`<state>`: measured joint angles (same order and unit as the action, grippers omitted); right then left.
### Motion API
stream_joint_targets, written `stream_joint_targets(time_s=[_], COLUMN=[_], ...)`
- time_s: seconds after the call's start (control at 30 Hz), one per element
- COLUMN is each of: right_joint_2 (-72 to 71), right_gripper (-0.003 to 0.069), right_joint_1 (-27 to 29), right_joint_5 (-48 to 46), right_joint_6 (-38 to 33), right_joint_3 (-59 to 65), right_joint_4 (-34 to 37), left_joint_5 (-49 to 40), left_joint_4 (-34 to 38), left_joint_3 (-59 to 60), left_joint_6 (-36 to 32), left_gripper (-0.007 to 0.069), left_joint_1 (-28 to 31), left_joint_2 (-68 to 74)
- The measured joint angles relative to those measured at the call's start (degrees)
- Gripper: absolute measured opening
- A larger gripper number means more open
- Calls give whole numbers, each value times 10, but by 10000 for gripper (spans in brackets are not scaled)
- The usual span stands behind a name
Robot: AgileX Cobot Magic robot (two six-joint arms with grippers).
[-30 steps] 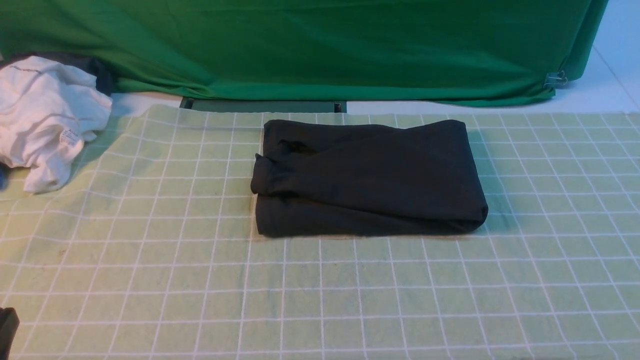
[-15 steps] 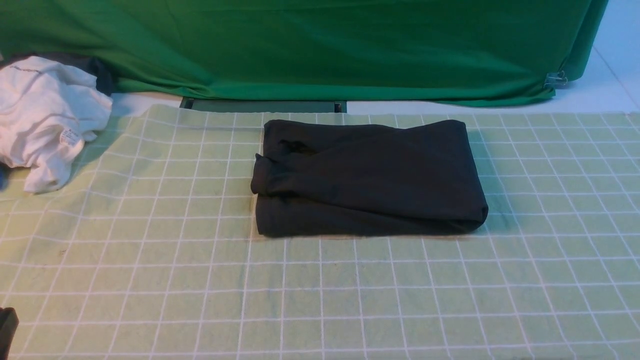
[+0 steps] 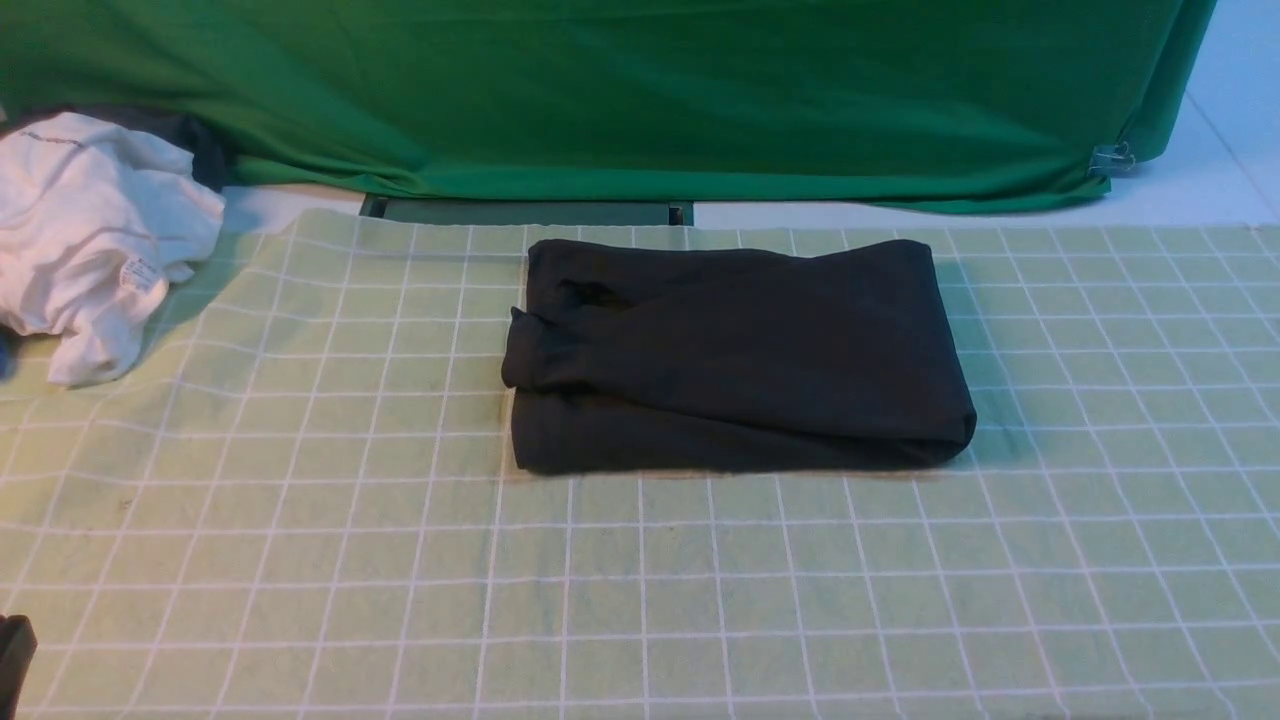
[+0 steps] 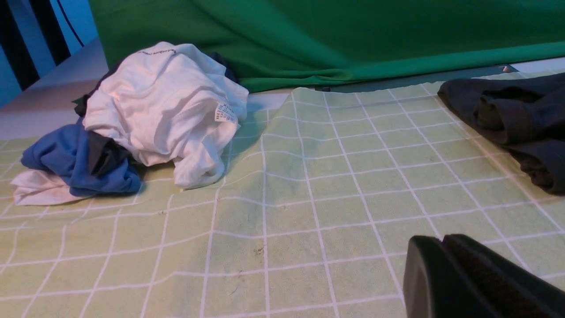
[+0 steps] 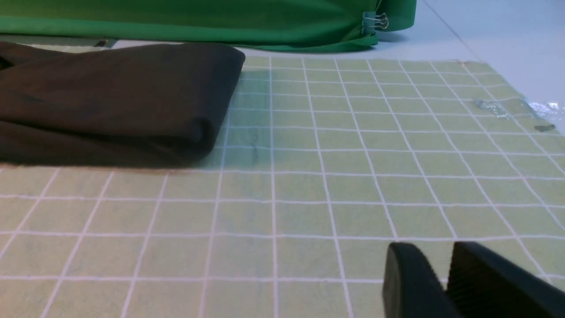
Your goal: Fold a long-sleeved shirt over a green coffee tablecloth.
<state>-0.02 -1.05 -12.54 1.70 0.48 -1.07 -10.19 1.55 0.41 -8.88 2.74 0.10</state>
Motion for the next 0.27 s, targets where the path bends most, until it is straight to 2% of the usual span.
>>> stream_joint_targets(time_s=[0.27], right_joint_2=[0], right_gripper=[199], right_joint_1=[0], right_joint_5=[0], right_joint_6=[0], right_joint_3=[0], right_joint_4=[1], left_joint_5=[0], left_joint_4=[0], left_joint_3=[0], left_joint_6=[-1], left_gripper=[-29], left_joint_1=[0], left_joint_2=[0])
